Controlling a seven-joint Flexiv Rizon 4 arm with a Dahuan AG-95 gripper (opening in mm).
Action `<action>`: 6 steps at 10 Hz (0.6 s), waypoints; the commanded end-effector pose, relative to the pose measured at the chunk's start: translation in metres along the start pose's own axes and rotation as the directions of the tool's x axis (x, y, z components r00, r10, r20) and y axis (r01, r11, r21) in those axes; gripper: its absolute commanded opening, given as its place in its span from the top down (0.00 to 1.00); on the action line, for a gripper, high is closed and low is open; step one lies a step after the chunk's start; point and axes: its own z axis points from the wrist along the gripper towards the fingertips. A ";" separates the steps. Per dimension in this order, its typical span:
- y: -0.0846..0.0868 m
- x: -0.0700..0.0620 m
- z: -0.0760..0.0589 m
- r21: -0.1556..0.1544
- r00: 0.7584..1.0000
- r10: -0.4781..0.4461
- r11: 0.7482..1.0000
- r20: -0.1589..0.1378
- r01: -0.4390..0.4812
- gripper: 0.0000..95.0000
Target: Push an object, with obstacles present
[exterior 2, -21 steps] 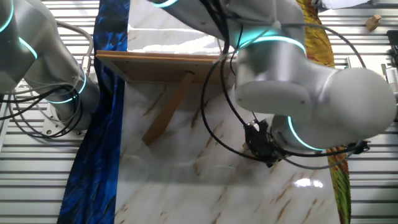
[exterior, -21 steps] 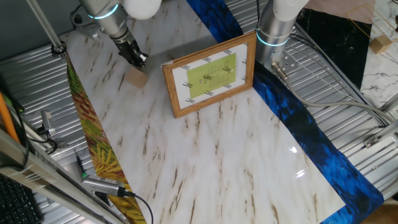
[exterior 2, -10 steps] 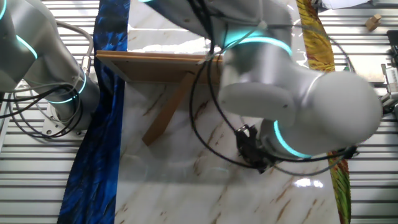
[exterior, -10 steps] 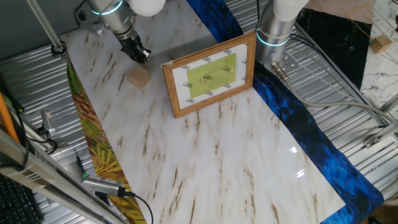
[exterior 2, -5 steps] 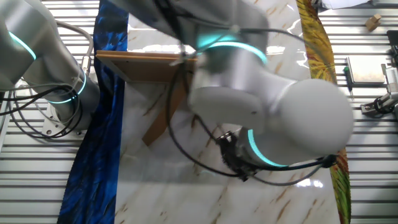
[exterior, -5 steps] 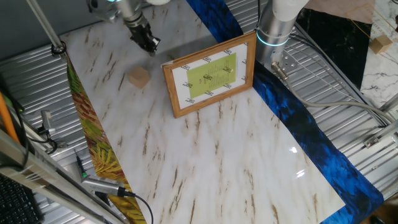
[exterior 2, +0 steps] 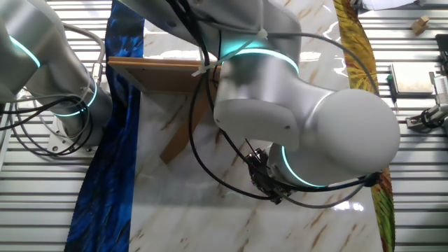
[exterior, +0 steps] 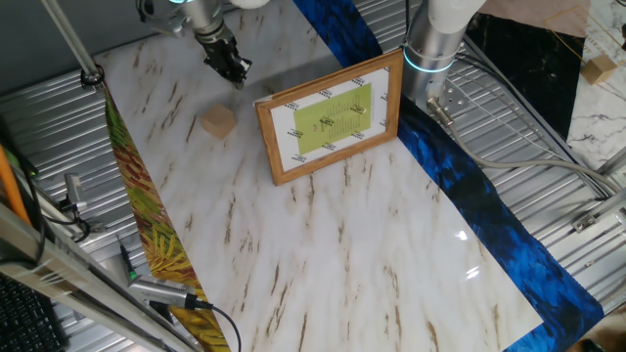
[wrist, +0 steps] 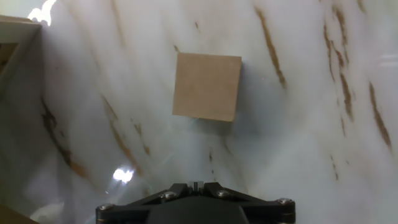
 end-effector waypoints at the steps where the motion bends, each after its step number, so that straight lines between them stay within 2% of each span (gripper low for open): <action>1: 0.000 0.000 0.000 0.005 1.000 0.005 1.000 -0.008 -0.005 1.00; 5: -0.001 -0.001 0.000 0.018 1.000 0.001 1.000 -0.017 -0.001 1.00; 6: -0.007 -0.006 0.001 0.017 1.000 -0.010 1.000 -0.017 0.011 1.00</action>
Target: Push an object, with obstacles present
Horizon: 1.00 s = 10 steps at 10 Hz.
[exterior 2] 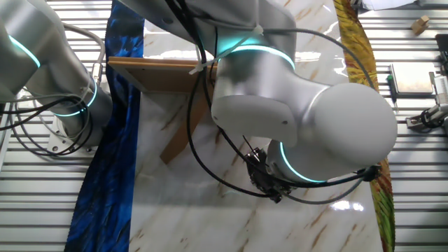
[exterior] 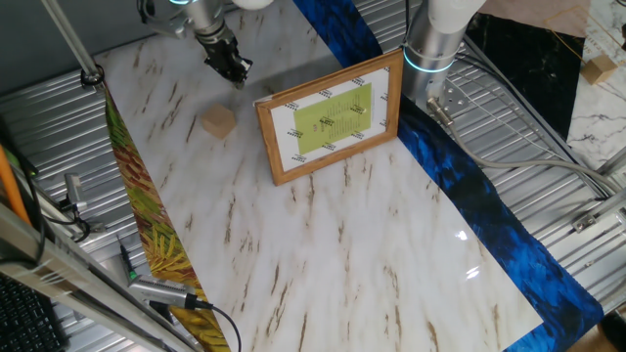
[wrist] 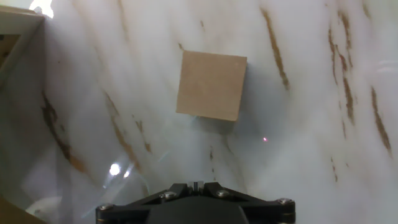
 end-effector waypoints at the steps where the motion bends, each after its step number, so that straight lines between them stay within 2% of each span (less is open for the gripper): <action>1: -0.010 -0.009 0.003 -0.007 1.000 -0.018 1.000 0.000 0.018 1.00; 5: -0.021 -0.041 0.018 -0.021 1.000 0.001 1.000 0.020 -0.001 1.00; 8: -0.015 -0.080 0.020 -0.020 0.999 0.026 0.999 0.019 -0.026 1.00; 9: -0.015 -0.086 0.019 -0.019 0.999 0.028 0.999 0.019 -0.028 1.00; 10: -0.017 -0.100 0.016 -0.021 1.000 0.017 1.000 0.020 -0.017 1.00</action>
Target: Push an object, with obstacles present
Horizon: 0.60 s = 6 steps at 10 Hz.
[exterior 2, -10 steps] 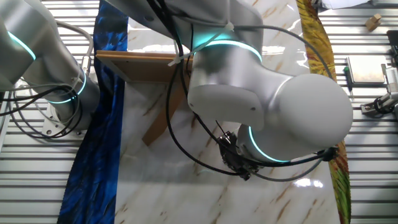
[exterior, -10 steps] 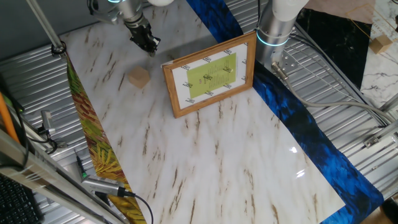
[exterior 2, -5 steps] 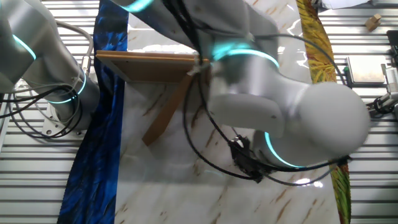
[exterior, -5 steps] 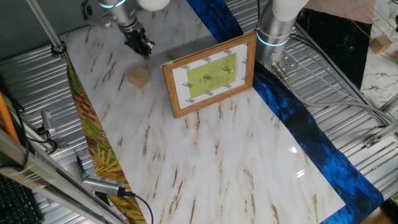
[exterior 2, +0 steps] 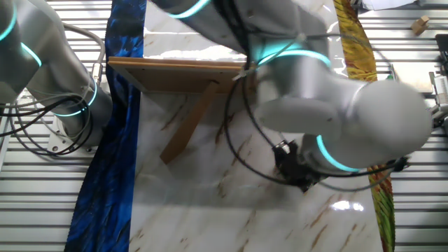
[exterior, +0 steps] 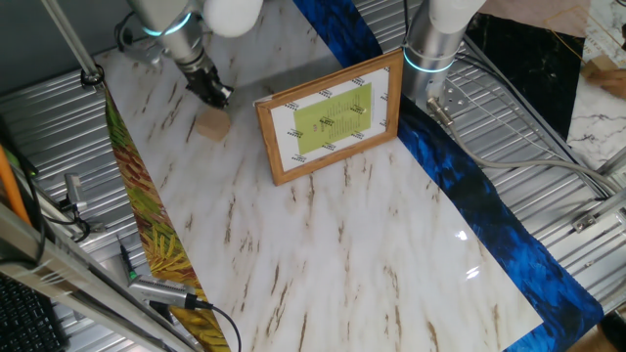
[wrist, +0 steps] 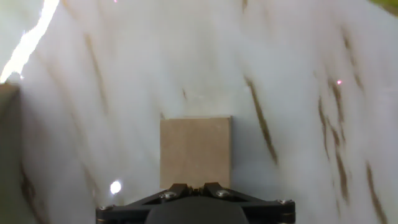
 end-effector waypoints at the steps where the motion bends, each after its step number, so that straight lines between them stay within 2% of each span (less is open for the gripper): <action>1: 0.001 -0.019 -0.004 -0.007 1.000 -0.013 1.000 0.003 0.013 1.00; 2: 0.004 -0.030 -0.006 -0.010 1.000 -0.010 1.000 0.005 0.010 1.00; 3: 0.012 -0.047 -0.008 -0.016 1.000 -0.008 1.000 0.011 0.009 1.00; 6: 0.027 -0.072 -0.010 -0.014 1.000 0.010 1.000 0.009 -0.010 1.00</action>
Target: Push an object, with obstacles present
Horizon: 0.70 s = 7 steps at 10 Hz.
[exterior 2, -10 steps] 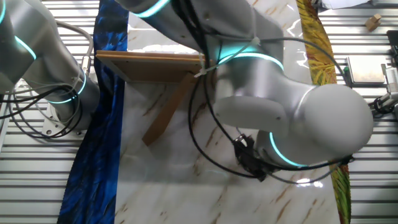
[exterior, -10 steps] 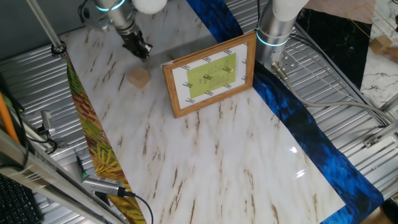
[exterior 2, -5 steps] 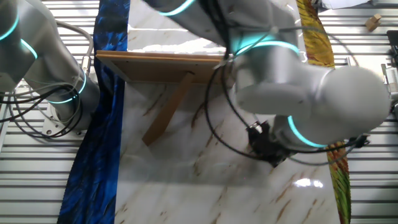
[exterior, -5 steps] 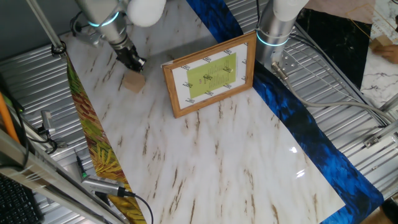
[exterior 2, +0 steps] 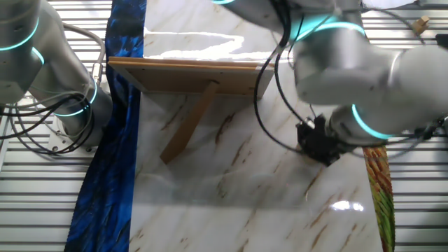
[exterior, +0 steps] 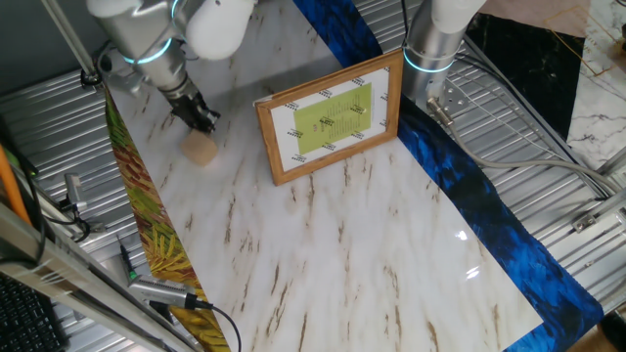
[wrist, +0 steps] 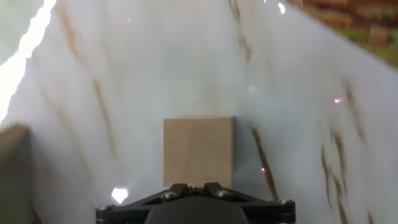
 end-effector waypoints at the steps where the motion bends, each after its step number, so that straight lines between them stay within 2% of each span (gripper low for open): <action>1: 0.006 -0.008 -0.001 -0.001 1.000 0.006 1.000 -0.001 -0.006 1.00; 4: 0.009 -0.010 0.000 0.001 1.000 0.000 1.000 -0.013 0.000 1.00; 7: 0.008 0.003 0.000 -0.003 1.000 0.008 1.000 -0.009 -0.008 1.00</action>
